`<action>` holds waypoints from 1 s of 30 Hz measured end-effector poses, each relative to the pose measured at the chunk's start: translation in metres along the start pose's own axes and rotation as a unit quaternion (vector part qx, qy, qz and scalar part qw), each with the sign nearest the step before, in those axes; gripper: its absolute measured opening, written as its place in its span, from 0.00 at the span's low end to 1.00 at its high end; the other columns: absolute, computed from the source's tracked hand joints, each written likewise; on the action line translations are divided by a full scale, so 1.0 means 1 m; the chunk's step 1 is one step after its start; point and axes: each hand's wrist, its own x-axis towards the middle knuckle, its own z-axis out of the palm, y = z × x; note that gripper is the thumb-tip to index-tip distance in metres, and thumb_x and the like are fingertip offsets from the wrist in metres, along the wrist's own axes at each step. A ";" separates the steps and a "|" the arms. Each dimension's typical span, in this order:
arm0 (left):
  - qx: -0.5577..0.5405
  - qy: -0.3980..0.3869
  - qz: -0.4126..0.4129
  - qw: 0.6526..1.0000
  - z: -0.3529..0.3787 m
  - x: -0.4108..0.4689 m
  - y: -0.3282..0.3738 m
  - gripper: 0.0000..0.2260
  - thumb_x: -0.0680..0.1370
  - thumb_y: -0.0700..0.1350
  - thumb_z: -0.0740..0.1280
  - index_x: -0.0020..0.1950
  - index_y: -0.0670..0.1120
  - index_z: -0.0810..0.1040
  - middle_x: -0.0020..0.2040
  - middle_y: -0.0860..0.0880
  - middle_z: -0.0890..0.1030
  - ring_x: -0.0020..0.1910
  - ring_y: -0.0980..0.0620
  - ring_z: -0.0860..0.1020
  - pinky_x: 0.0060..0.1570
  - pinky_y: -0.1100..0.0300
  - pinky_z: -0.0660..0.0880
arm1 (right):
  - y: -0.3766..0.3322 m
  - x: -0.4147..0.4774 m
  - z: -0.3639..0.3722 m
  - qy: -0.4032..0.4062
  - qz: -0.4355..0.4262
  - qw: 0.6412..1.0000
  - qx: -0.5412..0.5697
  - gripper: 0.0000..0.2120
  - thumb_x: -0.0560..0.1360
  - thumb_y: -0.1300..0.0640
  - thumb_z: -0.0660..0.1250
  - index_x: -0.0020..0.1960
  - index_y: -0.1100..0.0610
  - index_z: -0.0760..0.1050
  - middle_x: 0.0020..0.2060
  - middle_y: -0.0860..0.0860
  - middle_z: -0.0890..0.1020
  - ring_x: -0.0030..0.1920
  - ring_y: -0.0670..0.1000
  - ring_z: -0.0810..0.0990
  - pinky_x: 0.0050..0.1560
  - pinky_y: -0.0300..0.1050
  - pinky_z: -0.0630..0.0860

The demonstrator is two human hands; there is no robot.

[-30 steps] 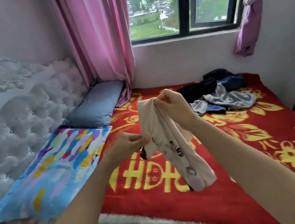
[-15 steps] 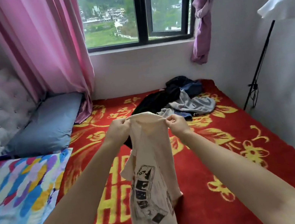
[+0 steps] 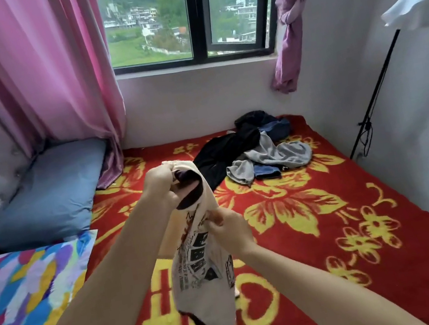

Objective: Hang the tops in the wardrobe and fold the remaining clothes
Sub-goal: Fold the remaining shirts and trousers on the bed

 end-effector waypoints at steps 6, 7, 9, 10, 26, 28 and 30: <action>-0.282 0.021 -0.102 0.954 -0.045 0.020 0.029 0.10 0.81 0.39 0.58 0.59 0.35 0.73 0.65 0.48 0.72 0.49 0.50 0.76 0.37 0.58 0.80 | -0.005 0.021 0.004 0.038 -0.034 0.997 0.057 0.08 0.74 0.53 0.68 0.44 0.57 0.75 0.35 0.47 0.78 0.37 0.49 0.77 0.40 0.44 0.75; -0.298 0.008 -0.100 0.949 -0.048 0.018 0.031 0.11 0.82 0.40 0.56 0.59 0.37 0.73 0.68 0.49 0.71 0.54 0.52 0.76 0.45 0.59 0.79 | -0.013 0.020 0.013 0.022 -0.049 0.997 0.047 0.10 0.73 0.50 0.70 0.46 0.56 0.74 0.37 0.47 0.78 0.39 0.48 0.78 0.39 0.40 0.75; -0.310 -0.026 -0.096 0.946 -0.043 0.007 0.032 0.11 0.83 0.42 0.55 0.58 0.36 0.72 0.66 0.46 0.73 0.51 0.50 0.76 0.50 0.58 0.77 | -0.027 0.021 0.032 0.012 -0.055 0.998 0.018 0.13 0.72 0.46 0.70 0.48 0.53 0.72 0.39 0.45 0.76 0.39 0.45 0.76 0.35 0.32 0.69; -0.306 -0.037 -0.096 0.946 -0.040 0.002 0.033 0.12 0.82 0.42 0.55 0.55 0.34 0.71 0.61 0.42 0.75 0.46 0.47 0.76 0.47 0.58 0.77 | -0.033 0.024 0.044 0.021 -0.048 0.998 0.019 0.13 0.72 0.45 0.69 0.47 0.52 0.70 0.39 0.45 0.76 0.38 0.44 0.74 0.33 0.31 0.65; -0.055 0.150 -0.001 0.987 -0.123 0.039 0.010 0.09 0.78 0.41 0.60 0.56 0.39 0.68 0.59 0.43 0.71 0.57 0.45 0.71 0.61 0.50 0.67 | -0.051 0.076 0.001 -0.170 0.038 0.974 0.148 0.12 0.78 0.61 0.62 0.36 0.57 0.75 0.30 0.50 0.73 0.32 0.47 0.71 0.35 0.40 0.68; 0.138 0.176 0.145 0.964 -0.129 0.037 -0.013 0.25 0.75 0.45 0.65 0.72 0.44 0.63 0.72 0.46 0.64 0.68 0.46 0.66 0.67 0.48 0.64 | -0.061 0.078 -0.001 -0.190 0.030 0.972 0.132 0.11 0.78 0.59 0.62 0.37 0.58 0.74 0.30 0.50 0.74 0.31 0.47 0.71 0.35 0.40 0.68; 0.288 0.055 0.288 0.912 -0.132 0.027 -0.037 0.41 0.67 0.61 0.68 0.76 0.52 0.56 0.75 0.50 0.59 0.70 0.51 0.62 0.67 0.51 0.63 | -0.072 0.079 -0.004 -0.193 0.026 0.972 0.129 0.09 0.78 0.58 0.62 0.41 0.61 0.75 0.31 0.51 0.75 0.32 0.47 0.73 0.33 0.39 0.70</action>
